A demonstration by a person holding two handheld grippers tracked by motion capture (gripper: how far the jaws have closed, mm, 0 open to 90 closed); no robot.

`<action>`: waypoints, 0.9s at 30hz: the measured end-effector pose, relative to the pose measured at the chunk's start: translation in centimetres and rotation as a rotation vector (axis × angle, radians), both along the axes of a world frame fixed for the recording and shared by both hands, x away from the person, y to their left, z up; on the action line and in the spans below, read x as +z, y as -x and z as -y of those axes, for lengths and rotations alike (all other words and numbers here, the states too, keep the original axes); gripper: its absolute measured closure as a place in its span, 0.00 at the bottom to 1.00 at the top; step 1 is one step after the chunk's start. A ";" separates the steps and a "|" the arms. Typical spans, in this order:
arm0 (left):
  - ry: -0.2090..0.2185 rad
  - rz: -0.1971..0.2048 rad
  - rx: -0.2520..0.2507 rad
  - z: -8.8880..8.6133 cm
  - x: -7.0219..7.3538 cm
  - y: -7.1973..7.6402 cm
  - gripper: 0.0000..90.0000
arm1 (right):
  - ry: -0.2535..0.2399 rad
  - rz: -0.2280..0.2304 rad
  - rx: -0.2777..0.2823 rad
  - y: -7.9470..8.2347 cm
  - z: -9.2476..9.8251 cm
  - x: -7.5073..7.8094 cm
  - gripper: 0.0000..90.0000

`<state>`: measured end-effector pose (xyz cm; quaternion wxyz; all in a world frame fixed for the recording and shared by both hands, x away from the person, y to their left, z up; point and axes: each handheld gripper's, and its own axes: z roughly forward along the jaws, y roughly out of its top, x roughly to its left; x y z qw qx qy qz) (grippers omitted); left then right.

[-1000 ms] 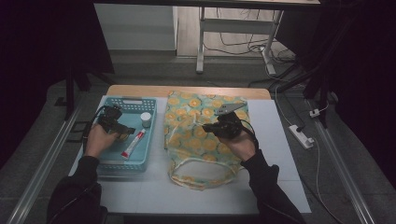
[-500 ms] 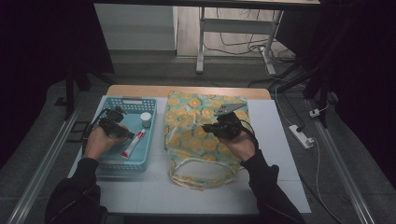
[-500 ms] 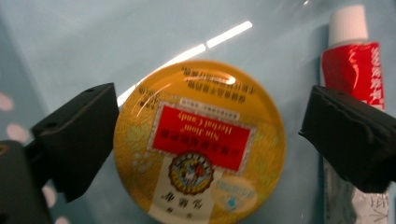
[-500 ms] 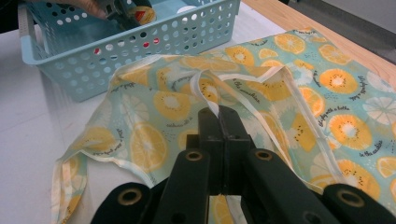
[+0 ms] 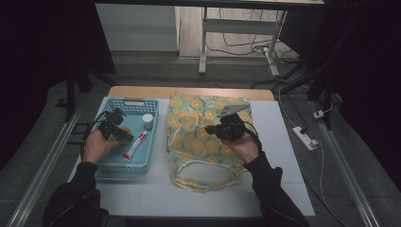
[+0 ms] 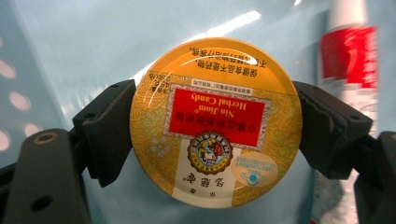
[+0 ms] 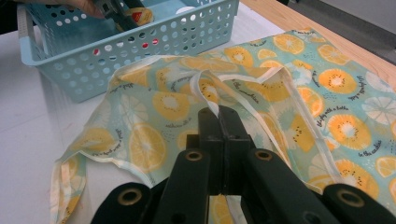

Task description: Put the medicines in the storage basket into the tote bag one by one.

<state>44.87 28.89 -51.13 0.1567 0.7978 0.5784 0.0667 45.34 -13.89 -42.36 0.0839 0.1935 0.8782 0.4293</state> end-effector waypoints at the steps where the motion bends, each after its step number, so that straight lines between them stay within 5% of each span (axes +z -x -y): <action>1: 0.000 0.014 -0.001 0.0 0.2 0.1 0.22 | 0.000 -0.001 -0.001 0.0 0.0 0.0 1.00; 4: 0.022 0.047 -0.013 0.0 0.9 0.5 0.22 | -0.002 -0.002 -0.003 0.0 0.1 0.0 1.00; 8: 0.114 0.103 -0.041 0.0 2.2 1.1 0.22 | -0.002 0.000 -0.002 0.0 0.1 0.0 1.00; 16: 0.132 0.173 -0.113 1.6 4.1 2.2 0.22 | -0.008 0.002 -0.006 -0.1 0.1 0.0 1.00; 27: 0.183 0.220 -0.185 3.4 5.8 3.6 0.22 | -0.018 0.010 -0.009 -0.1 0.2 0.1 1.00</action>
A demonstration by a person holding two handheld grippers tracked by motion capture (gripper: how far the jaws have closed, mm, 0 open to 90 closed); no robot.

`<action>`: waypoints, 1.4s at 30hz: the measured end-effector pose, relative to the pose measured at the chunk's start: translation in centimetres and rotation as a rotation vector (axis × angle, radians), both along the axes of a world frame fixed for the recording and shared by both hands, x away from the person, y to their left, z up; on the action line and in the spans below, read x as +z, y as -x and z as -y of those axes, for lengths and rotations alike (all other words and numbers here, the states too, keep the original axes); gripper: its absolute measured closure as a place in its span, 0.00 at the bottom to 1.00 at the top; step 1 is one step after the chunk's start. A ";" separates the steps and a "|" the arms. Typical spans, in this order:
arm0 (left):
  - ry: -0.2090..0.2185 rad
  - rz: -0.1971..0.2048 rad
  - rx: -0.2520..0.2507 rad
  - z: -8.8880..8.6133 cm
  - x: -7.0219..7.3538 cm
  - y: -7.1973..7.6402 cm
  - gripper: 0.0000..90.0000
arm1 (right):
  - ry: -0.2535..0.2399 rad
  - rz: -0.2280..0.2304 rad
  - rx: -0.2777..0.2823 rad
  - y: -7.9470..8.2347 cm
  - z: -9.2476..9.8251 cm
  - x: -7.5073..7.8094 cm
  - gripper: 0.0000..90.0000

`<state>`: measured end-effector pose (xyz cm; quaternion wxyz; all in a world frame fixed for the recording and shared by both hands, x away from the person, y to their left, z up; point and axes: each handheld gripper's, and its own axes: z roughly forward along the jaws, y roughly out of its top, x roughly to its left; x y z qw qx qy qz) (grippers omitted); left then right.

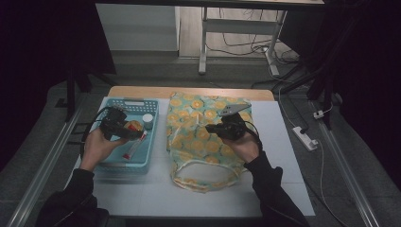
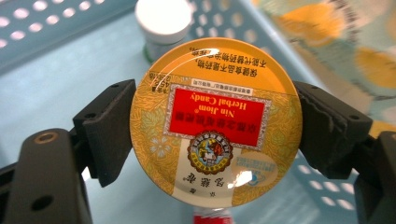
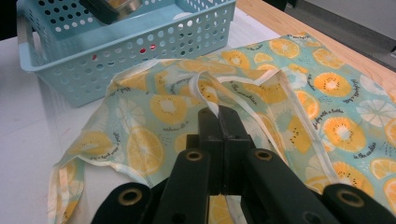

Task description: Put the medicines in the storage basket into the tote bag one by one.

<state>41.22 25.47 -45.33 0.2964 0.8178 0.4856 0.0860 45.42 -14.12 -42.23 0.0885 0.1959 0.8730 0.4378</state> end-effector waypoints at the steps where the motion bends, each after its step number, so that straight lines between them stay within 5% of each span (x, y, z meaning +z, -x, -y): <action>1: 0.003 0.005 -0.008 0.2 0.1 0.1 0.22 | 0.000 0.001 0.000 0.0 0.0 0.0 1.00; 42: 0.041 0.075 -0.314 11.2 1.6 4.6 0.22 | -0.005 0.008 -0.008 -0.1 0.1 0.0 1.00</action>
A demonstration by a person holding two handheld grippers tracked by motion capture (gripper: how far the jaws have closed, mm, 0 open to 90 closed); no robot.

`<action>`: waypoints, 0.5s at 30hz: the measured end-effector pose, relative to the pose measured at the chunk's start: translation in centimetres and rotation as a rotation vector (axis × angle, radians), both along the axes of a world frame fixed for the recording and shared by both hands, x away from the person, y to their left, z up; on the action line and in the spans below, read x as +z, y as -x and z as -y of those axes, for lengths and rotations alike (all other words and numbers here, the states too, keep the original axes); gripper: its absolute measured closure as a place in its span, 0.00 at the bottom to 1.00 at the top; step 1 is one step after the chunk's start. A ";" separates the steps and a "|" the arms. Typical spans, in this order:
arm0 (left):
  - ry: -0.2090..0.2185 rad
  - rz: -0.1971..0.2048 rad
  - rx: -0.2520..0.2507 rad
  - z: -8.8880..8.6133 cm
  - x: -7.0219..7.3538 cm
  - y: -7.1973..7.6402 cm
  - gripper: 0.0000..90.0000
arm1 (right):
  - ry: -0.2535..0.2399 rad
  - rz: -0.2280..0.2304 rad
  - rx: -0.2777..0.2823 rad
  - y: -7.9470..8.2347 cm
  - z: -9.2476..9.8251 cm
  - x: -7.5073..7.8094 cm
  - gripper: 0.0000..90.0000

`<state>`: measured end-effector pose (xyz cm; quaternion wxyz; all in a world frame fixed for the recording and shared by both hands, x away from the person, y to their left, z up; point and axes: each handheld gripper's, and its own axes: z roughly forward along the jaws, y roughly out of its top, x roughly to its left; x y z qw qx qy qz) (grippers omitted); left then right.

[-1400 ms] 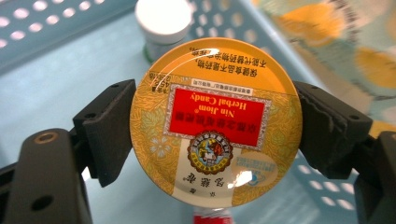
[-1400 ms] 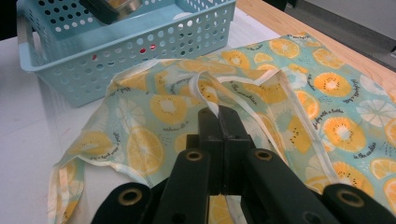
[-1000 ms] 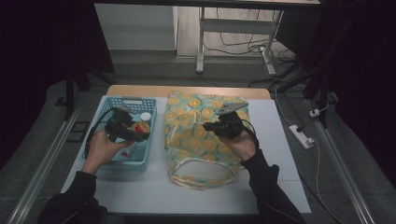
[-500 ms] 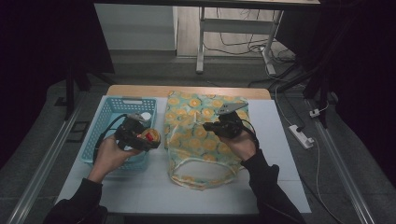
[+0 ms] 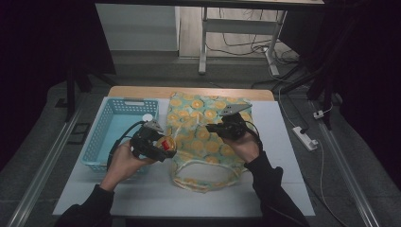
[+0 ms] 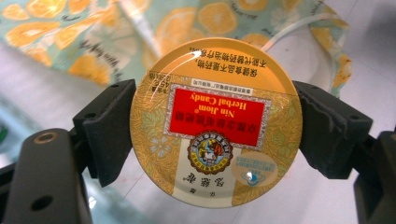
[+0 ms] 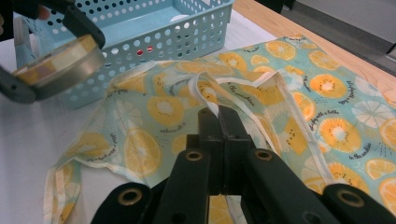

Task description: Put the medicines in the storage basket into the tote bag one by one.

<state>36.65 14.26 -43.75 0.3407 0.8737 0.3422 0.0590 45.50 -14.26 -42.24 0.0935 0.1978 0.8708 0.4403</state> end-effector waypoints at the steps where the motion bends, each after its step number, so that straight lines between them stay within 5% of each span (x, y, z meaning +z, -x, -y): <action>1: 0.002 0.001 -0.004 0.3 0.0 0.0 0.22 | -0.002 0.000 0.000 0.0 0.0 0.0 1.00; 15: 0.005 -0.003 -0.069 4.0 -0.5 -0.7 0.22 | -0.003 0.001 -0.002 -0.1 0.0 0.0 1.00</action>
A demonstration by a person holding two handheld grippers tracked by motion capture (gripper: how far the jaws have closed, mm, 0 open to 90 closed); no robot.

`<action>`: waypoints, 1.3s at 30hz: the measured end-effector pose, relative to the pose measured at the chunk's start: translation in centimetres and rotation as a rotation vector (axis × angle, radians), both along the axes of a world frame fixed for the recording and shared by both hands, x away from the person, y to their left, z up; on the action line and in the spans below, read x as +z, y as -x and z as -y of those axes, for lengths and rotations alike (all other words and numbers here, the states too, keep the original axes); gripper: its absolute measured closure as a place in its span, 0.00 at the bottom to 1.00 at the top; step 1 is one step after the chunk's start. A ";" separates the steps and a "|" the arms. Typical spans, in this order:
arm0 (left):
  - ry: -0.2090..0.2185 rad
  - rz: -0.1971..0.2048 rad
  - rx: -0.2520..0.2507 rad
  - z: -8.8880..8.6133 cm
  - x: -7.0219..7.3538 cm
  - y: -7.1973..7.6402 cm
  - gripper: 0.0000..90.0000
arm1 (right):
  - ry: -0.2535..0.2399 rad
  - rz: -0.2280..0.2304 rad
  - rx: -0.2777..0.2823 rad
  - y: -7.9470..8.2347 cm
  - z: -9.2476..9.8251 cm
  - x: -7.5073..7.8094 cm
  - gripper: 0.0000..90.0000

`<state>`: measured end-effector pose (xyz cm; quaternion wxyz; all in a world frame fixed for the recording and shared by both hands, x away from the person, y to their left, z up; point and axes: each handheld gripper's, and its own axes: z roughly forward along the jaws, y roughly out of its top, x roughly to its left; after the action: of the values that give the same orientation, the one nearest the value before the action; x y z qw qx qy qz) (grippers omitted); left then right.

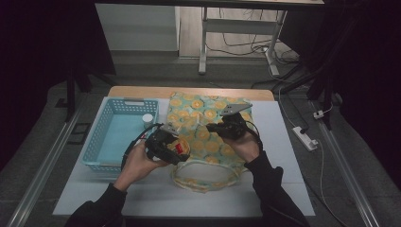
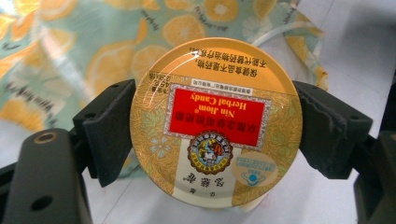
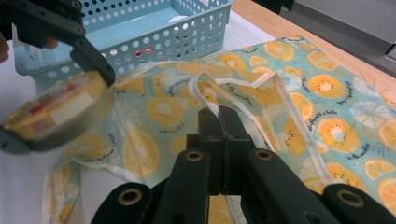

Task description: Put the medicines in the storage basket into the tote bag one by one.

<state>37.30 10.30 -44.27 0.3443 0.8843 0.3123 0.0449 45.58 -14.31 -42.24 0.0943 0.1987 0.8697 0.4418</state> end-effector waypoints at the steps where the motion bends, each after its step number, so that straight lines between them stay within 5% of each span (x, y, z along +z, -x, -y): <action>1: -0.005 -0.001 -0.006 0.3 -0.1 -0.1 0.22 | -0.001 0.000 0.000 0.0 0.0 0.0 1.00; 21: -0.015 -0.023 -0.040 5.0 -2.2 -3.2 0.22 | -0.007 -0.002 -0.012 -0.3 0.3 -0.1 1.00; 39: -0.003 0.004 0.040 6.1 -4.4 -6.7 0.22 | -0.001 -0.001 -0.007 -0.3 0.0 -0.4 1.00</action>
<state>43.98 4.25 -48.69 0.3427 0.8783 0.3292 0.0537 45.91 -14.36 -42.68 0.0952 0.2019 0.8689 0.4419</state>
